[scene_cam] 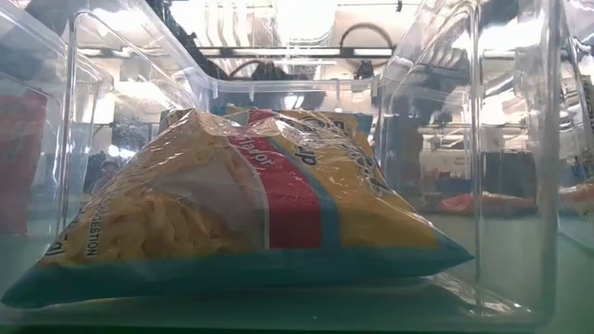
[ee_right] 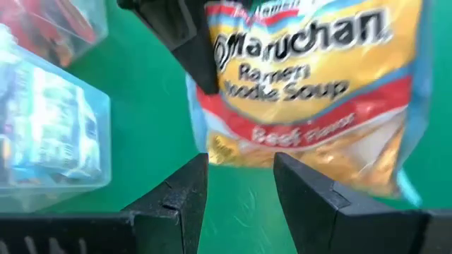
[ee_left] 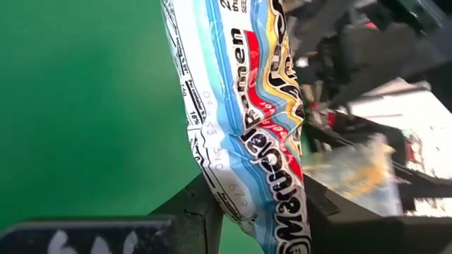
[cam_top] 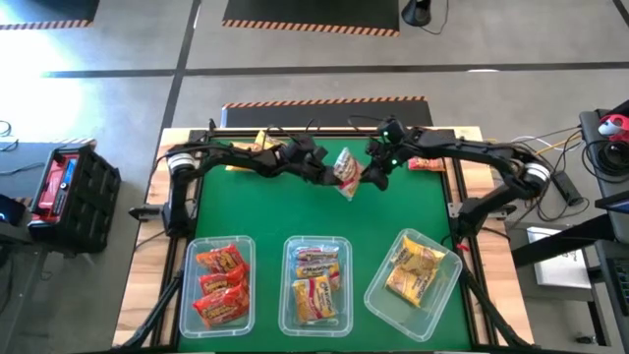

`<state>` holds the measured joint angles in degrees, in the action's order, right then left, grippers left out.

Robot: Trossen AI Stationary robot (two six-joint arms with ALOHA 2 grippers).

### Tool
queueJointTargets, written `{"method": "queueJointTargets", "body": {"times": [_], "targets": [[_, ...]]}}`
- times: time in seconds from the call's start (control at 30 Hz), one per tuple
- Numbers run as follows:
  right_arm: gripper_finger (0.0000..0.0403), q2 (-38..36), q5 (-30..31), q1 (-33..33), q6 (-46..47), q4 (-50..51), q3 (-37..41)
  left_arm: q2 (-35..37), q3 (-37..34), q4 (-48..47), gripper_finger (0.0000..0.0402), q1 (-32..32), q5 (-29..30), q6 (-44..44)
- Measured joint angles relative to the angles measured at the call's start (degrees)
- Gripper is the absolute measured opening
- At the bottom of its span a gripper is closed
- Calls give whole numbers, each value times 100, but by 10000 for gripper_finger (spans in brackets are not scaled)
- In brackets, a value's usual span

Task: Sort Maruchan noodles
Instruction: Put the blue noodle pack into the middle transparent bin

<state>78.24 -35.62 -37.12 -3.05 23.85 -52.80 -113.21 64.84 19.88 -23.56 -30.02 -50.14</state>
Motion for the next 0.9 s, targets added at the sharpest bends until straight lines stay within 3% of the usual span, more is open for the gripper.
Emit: {"method": "queueJointTargets", "body": {"times": [0.37, 0.5, 0.63, 0.9], "targets": [[153, -1158, -24, 0, 115, -19, -7, 855, 189, -512, 92, 465, -782, -268], [153, -1370, -33, 13, 768, -70, -7, 1269, 188, -879, 92, 693, -853, -238], [153, -1601, -16, 144, 1491, -85, -7, 1749, 185, -1874, 92, 939, -848, 246], [153, -1742, 1245, 1068, 2508, -183, -15, 2466, 166, -3602, 92, 2015, -802, 847]]}}
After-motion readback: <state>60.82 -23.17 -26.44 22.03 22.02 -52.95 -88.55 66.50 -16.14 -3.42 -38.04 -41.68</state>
